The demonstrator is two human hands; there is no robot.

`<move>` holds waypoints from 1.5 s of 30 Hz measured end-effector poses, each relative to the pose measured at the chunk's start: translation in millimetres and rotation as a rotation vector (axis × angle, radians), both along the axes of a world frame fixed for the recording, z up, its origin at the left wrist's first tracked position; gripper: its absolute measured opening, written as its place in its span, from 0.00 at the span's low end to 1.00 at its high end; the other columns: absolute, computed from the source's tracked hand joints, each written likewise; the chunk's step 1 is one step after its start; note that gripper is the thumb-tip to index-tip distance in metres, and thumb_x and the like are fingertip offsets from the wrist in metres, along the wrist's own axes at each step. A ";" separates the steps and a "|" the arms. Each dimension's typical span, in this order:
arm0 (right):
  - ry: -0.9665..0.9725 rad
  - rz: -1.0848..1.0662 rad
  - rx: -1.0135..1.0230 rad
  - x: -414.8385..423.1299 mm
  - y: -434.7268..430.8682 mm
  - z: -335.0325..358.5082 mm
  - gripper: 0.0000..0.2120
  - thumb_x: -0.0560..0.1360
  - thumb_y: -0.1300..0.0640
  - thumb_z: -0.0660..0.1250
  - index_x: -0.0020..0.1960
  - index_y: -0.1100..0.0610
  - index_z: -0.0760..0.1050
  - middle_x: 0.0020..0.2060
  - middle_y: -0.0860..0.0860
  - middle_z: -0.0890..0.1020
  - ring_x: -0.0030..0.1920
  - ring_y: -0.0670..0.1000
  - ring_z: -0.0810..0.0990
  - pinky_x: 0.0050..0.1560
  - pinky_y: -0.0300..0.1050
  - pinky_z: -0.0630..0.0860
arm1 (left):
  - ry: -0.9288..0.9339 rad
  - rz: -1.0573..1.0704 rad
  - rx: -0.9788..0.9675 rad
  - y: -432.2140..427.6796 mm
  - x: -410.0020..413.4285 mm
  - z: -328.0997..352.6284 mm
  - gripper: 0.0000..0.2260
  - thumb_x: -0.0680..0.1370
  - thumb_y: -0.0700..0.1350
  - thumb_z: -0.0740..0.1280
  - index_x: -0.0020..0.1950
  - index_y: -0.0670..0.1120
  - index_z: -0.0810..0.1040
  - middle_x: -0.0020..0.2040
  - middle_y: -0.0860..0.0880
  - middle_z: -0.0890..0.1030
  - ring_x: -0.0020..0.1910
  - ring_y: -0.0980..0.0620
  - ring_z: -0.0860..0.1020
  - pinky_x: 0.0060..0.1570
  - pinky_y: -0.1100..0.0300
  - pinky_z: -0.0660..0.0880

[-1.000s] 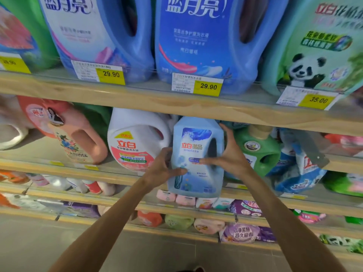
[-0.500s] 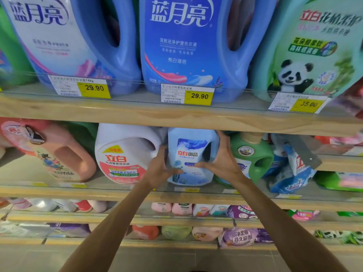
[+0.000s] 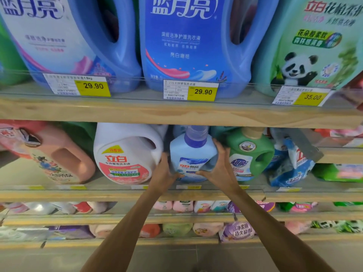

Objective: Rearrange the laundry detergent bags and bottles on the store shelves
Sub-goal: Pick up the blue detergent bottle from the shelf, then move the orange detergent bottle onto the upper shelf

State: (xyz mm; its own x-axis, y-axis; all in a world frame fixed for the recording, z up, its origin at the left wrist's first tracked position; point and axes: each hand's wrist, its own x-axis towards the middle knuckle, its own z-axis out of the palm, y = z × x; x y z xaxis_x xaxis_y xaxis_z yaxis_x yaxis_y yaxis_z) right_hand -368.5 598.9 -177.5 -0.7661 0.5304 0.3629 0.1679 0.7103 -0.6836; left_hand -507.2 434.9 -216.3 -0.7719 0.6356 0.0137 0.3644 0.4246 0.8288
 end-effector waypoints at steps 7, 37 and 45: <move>-0.041 0.003 -0.087 -1.5 8.0 1.5 0.61 0.58 0.56 0.86 0.78 0.44 0.50 0.71 0.54 0.62 0.70 0.51 0.66 0.63 0.43 0.69 | -0.037 -0.058 -0.057 -0.3 -2.8 5.7 0.31 0.69 0.45 0.80 0.60 0.51 0.62 0.62 0.46 0.81 0.57 0.46 0.81 0.53 0.45 0.81; -1.048 0.144 0.262 74.7 -146.4 38.6 0.34 0.77 0.43 0.67 0.78 0.51 0.58 0.69 0.56 0.69 0.67 0.59 0.70 0.62 0.55 0.72 | 0.554 -0.289 -0.777 -169.2 54.9 64.3 0.20 0.82 0.55 0.61 0.71 0.47 0.69 0.66 0.44 0.74 0.65 0.42 0.73 0.62 0.47 0.73; -0.977 0.128 0.311 114.5 -203.2 49.2 0.30 0.78 0.43 0.66 0.75 0.54 0.63 0.74 0.55 0.65 0.71 0.59 0.66 0.65 0.56 0.68 | 0.630 -0.311 -0.883 -222.5 102.0 82.4 0.24 0.81 0.59 0.61 0.74 0.50 0.65 0.68 0.45 0.72 0.67 0.43 0.72 0.63 0.48 0.71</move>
State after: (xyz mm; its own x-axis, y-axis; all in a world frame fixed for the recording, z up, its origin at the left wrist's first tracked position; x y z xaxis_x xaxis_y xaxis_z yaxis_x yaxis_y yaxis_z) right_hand -254.0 395.7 -128.3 -0.8445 0.4134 -0.3406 0.4621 0.8838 -0.0731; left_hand -405.2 212.5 -133.9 -0.5924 0.7792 -0.2048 0.8038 0.5886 -0.0858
